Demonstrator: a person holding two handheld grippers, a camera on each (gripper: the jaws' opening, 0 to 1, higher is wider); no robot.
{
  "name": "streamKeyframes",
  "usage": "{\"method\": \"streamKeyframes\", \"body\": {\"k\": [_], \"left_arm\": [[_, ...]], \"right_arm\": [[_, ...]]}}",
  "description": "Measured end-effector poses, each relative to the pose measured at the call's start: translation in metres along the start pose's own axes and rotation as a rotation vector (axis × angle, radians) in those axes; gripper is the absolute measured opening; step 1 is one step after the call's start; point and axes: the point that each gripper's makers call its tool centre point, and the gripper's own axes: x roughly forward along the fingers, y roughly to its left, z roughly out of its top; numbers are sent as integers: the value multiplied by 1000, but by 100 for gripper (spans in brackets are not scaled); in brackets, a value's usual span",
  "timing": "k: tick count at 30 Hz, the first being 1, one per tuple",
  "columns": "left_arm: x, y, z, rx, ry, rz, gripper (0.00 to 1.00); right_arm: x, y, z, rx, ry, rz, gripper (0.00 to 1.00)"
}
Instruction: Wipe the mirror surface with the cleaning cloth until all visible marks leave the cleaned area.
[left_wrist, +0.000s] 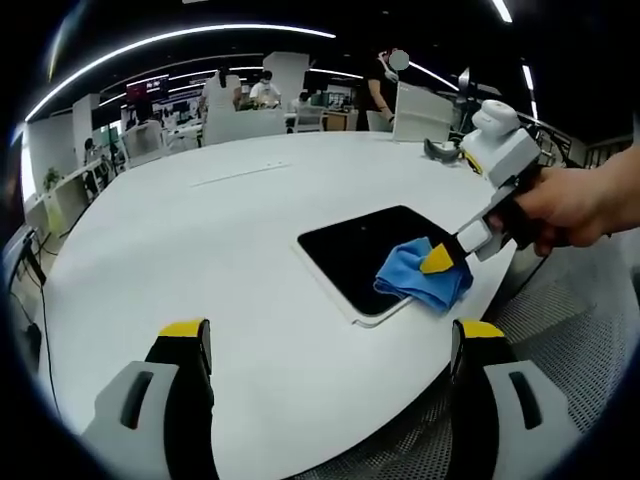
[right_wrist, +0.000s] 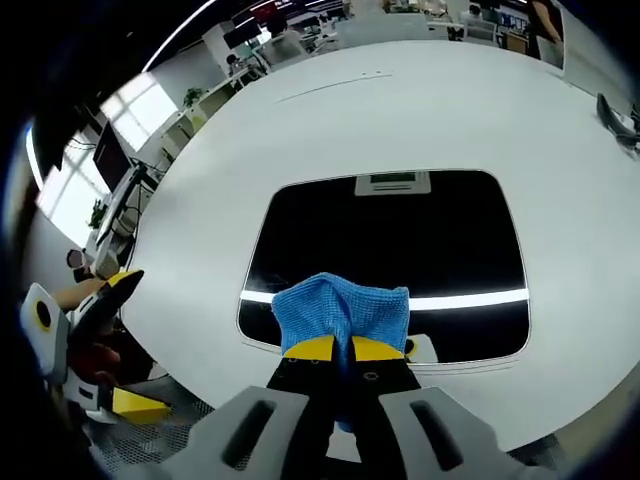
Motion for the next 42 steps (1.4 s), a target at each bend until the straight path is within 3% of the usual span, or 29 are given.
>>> {"method": "streamKeyframes", "body": {"k": [7, 23, 34, 42], "left_arm": [[0, 0, 0, -3, 1, -1, 99], [0, -1, 0, -5, 2, -3, 99], [1, -1, 1, -6, -1, -4, 99], [1, -2, 2, -4, -5, -11, 99]], "right_arm": [[-3, -10, 0, 12, -6, -8, 0], [-2, -12, 2, 10, -7, -20, 0], [3, -15, 16, 29, -27, -35, 0], [10, -17, 28, -11, -19, -46, 0]]}}
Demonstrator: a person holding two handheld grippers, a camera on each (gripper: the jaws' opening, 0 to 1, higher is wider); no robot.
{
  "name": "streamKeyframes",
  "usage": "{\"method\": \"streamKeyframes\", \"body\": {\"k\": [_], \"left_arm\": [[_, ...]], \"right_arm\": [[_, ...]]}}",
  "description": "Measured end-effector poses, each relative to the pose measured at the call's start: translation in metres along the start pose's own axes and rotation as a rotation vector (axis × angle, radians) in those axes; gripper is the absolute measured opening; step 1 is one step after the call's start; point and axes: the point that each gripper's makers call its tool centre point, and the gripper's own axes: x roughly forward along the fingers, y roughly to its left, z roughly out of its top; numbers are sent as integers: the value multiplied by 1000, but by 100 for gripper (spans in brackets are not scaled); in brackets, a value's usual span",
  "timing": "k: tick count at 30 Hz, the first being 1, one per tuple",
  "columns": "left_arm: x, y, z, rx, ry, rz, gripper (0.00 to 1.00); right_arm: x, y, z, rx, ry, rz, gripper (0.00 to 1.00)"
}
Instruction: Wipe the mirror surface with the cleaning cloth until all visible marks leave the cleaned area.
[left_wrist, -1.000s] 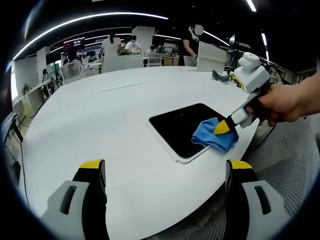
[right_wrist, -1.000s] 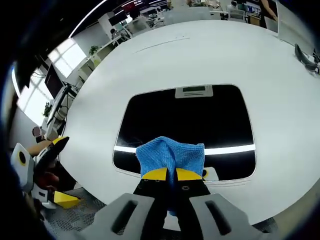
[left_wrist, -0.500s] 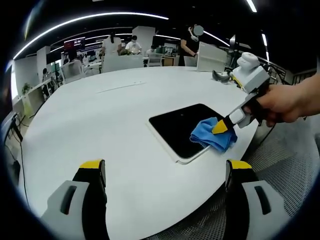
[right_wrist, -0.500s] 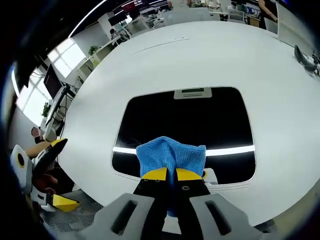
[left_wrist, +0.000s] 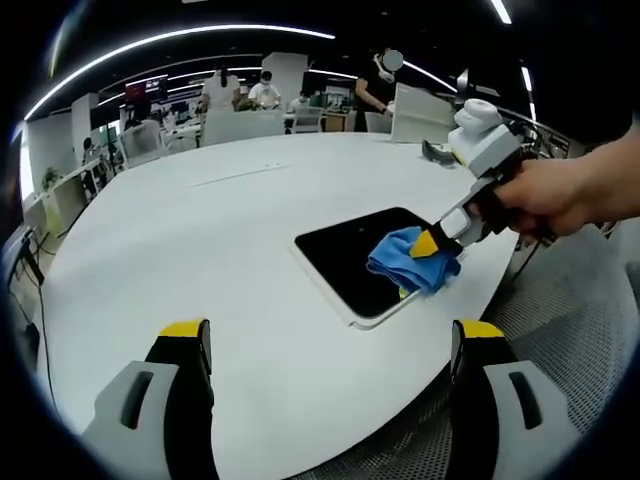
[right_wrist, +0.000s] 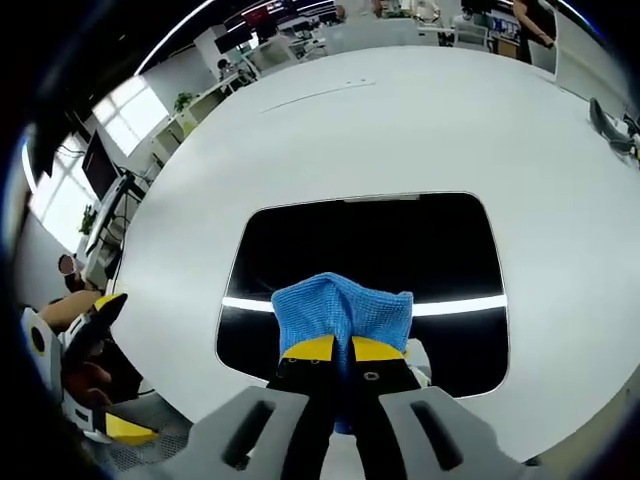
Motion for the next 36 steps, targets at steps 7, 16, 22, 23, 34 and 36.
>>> {"method": "streamKeyframes", "body": {"k": [7, 16, 22, 23, 34, 36], "left_arm": [[1, -1, 0, 2, 2, -1, 99], [1, -1, 0, 1, 1, -4, 99], [1, -1, -1, -3, 3, -3, 99], [1, 0, -1, -1, 2, -4, 99], [2, -1, -1, 8, 6, -11, 99], [1, -1, -1, 8, 7, -10, 99]], "right_arm": [[7, -6, 14, -10, 2, -11, 0], [18, -8, 33, -50, -5, -22, 0], [23, -8, 43, -47, -7, -26, 0], [24, -8, 45, -44, -8, -25, 0], [36, -7, 64, -28, -17, -28, 0], [37, -7, 67, -31, -14, -29, 0]]}}
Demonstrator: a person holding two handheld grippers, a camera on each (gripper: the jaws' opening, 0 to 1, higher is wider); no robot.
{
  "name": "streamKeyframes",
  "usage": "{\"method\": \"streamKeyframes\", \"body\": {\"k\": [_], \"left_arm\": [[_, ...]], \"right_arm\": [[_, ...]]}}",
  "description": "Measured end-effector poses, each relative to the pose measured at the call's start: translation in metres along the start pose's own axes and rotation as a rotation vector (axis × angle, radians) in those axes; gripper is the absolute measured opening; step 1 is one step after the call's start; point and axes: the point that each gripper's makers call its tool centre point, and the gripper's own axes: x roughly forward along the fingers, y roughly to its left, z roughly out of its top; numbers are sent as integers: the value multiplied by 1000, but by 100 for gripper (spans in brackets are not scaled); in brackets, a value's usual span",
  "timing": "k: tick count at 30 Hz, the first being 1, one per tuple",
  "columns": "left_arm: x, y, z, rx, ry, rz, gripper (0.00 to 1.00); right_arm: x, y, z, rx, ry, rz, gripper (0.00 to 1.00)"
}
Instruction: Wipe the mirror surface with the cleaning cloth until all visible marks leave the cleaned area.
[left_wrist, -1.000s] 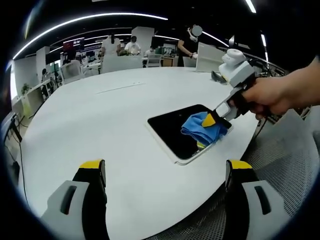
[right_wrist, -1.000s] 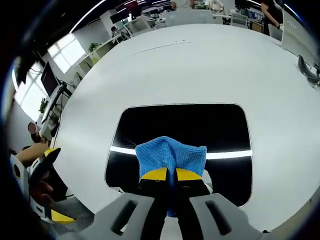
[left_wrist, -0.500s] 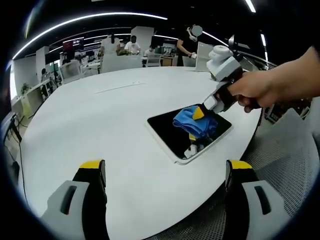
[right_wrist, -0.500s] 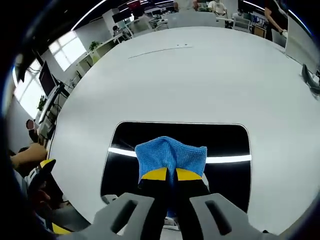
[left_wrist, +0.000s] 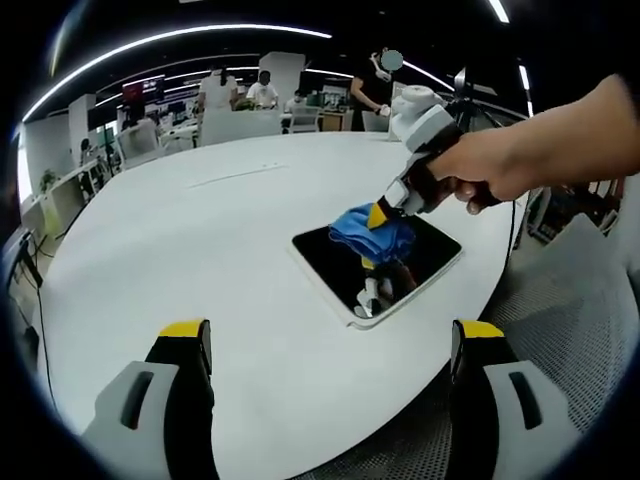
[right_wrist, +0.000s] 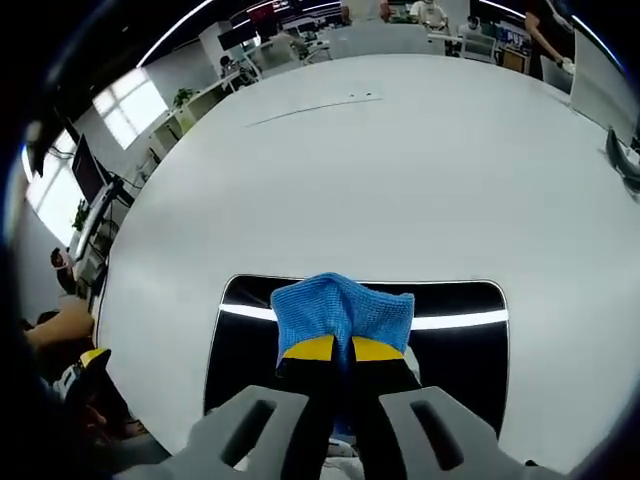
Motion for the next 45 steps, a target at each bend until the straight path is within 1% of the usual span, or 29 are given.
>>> {"method": "streamKeyframes", "body": {"k": [5, 9, 14, 18, 23, 26, 29, 34, 38, 45], "left_arm": [[0, -1, -1, 4, 5, -3, 99], [0, 1, 1, 0, -7, 3, 99], [0, 1, 1, 1, -9, 5, 99], [0, 2, 1, -5, -7, 10, 99], [0, 3, 2, -6, -8, 14, 99], [0, 1, 1, 2, -4, 8, 99], [0, 1, 1, 0, -4, 9, 99], [1, 1, 1, 2, -3, 9, 99], [2, 1, 0, 1, -2, 10, 99], [2, 1, 0, 1, -3, 11, 99]], "right_arm": [[3, 0, 6, -28, 10, -9, 0], [8, -2, 13, -35, 8, -15, 0], [10, -3, 14, -31, 10, -16, 0], [11, -3, 14, -48, 5, -7, 0], [11, -5, 14, -36, 10, 8, 0], [8, -12, 13, -43, 6, 0, 0], [6, -20, 13, -23, 5, -3, 0], [6, -29, 13, -42, 6, -13, 0], [6, -38, 14, -34, 10, -19, 0], [2, -47, 14, -30, 11, -26, 0]]}}
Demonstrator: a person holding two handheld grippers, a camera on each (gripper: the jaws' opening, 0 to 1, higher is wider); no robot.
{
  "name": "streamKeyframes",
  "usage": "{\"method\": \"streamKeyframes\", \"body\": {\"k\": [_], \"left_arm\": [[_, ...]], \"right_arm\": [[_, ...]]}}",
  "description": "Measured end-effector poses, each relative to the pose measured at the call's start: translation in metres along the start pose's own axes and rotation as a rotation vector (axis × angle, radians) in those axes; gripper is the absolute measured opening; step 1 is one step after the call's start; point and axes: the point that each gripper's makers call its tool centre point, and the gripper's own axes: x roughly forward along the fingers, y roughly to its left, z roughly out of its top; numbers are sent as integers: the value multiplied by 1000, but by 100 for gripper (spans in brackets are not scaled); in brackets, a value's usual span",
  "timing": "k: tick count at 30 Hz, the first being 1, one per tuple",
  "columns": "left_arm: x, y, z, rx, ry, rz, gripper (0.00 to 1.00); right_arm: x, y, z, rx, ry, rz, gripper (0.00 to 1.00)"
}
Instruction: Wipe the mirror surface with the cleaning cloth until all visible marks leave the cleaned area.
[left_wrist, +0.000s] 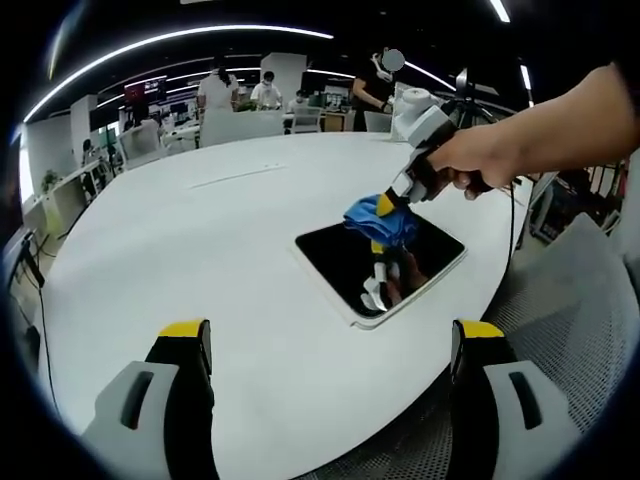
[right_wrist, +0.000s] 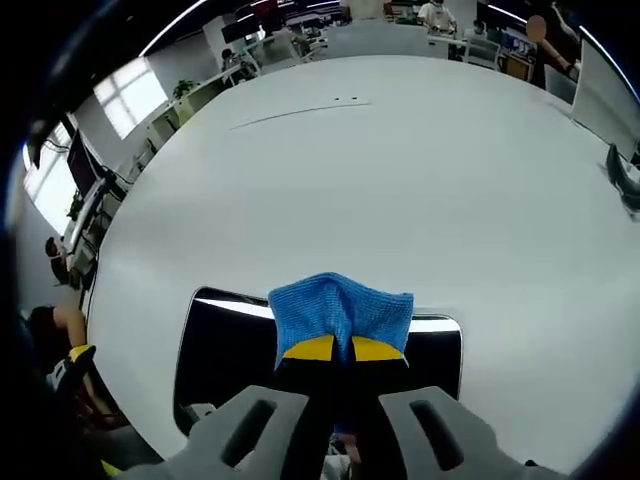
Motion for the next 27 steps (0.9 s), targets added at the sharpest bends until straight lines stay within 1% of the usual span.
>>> {"method": "streamKeyframes", "body": {"k": [2, 5, 9, 16, 27], "left_arm": [[0, 0, 0, 1, -2, -1, 99], [0, 0, 0, 3, -2, -2, 99], [-1, 1, 1, -1, -6, 1, 99], [-1, 1, 1, 0, -8, 4, 99], [-1, 2, 1, -1, -10, 6, 99]], "right_arm": [[-2, -8, -1, -4, 3, -14, 0], [-5, -12, -3, 12, 1, -16, 0], [-4, -11, -2, 50, -3, -17, 0], [-6, -9, -4, 72, -18, -23, 0], [-15, -7, -21, 84, -28, -17, 0]]}}
